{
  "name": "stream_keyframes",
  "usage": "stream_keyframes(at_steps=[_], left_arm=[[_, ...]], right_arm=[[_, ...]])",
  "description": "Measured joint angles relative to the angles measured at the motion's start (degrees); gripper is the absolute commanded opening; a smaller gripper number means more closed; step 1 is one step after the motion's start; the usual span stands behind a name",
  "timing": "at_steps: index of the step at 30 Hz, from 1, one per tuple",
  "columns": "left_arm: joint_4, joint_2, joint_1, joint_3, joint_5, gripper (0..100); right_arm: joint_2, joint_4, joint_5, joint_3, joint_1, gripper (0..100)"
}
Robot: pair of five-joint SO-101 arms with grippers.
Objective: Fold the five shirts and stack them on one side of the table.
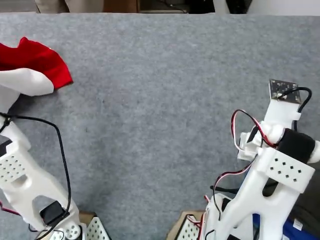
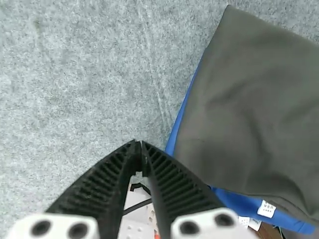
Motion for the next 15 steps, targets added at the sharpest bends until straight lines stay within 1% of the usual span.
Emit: stream_keyframes(at_steps=[2,7,11,15], left_arm=[[0.1,-0.6,-1.1,0.3,0.0,6],[0.1,-1.9,-5.1,5.5,0.0,27],[0.1,-3.1,-9.8,12.7,0.1,28],[0.1,-3.1,-12.8,20.8,0.1,28]], right_arm=[[0.0,-0.4,0.0,0.0,-1.1,0.5],[0.0,-0.7,0.0,0.0,-6.2,0.5],[0.0,-3.5,0.0,0.1,-9.1,0.5],[0.0,-5.8,0.0,0.1,-11.4,0.5]])
